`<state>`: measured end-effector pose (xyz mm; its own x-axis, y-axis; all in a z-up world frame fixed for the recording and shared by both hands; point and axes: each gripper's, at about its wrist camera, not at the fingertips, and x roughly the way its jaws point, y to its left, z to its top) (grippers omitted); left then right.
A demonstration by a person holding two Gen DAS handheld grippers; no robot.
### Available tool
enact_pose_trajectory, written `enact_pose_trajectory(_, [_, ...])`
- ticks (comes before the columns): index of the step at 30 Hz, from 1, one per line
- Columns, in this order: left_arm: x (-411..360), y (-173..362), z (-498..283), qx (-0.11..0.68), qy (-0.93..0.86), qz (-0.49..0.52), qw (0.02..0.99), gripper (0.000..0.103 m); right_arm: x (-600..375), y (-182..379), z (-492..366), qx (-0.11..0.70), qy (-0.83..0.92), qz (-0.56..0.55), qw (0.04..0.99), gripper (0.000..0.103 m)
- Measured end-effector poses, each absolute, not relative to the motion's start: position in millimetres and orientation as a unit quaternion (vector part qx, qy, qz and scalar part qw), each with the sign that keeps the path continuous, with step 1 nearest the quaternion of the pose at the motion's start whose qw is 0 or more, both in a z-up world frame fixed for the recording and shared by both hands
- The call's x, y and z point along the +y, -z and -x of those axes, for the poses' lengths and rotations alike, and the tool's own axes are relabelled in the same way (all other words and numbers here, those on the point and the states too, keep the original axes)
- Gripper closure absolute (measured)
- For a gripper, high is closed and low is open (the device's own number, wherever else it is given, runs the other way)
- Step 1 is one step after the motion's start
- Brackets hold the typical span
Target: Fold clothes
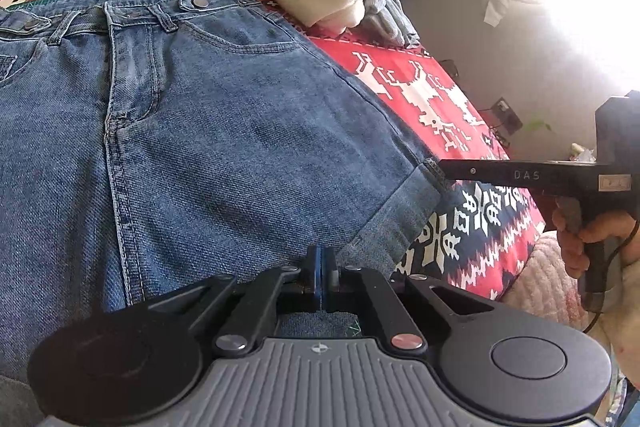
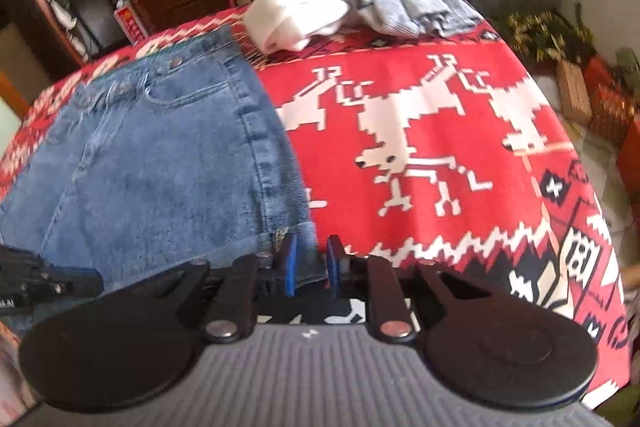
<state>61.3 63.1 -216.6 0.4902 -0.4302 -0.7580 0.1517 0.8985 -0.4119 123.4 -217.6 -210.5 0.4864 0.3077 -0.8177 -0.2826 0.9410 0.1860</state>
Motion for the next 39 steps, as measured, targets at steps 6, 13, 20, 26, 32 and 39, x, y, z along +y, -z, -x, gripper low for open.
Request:
enact_pose_trajectory(6, [60.1, 215.1, -60.5, 0.479, 0.173, 0.147, 0.848, 0.101, -208.5, 194.2, -111.6, 0.439, -0.165, 0.043, 0.882, 0.101])
enact_pose_trajectory(13, [59.6, 213.4, -57.9, 0.485, 0.181, 0.152, 0.842, 0.100, -216.8, 199.8, -120.5, 0.466, -0.145, 0.028, 0.873, 0.099])
enact_pose_trajectory(20, [97.7, 196.8, -46.4, 0.476, 0.158, 0.227, 0.834, 0.100, -214.8, 178.6, -106.6, 0.431, -0.163, 0.000, 0.887, 0.091])
enact_pose_trajectory(26, [100.1, 196.6, -55.2, 0.465, 0.135, 0.210, 0.850, 0.100, -138.1, 187.3, -101.1, 0.398, -0.264, 0.016, 0.878, 0.091])
enact_pose_trajectory(32, [100.3, 206.0, -48.5, 0.476, 0.112, 0.197, 0.850, 0.100, -75.7, 210.4, -91.9, 0.376, -0.299, 0.055, 0.876, 0.091])
enact_pose_trajectory(39, [109.6, 214.5, -31.4, 0.487, 0.115, 0.198, 0.843, 0.101, -66.9, 223.6, -65.5, 0.369, -0.294, 0.108, 0.875, 0.089])
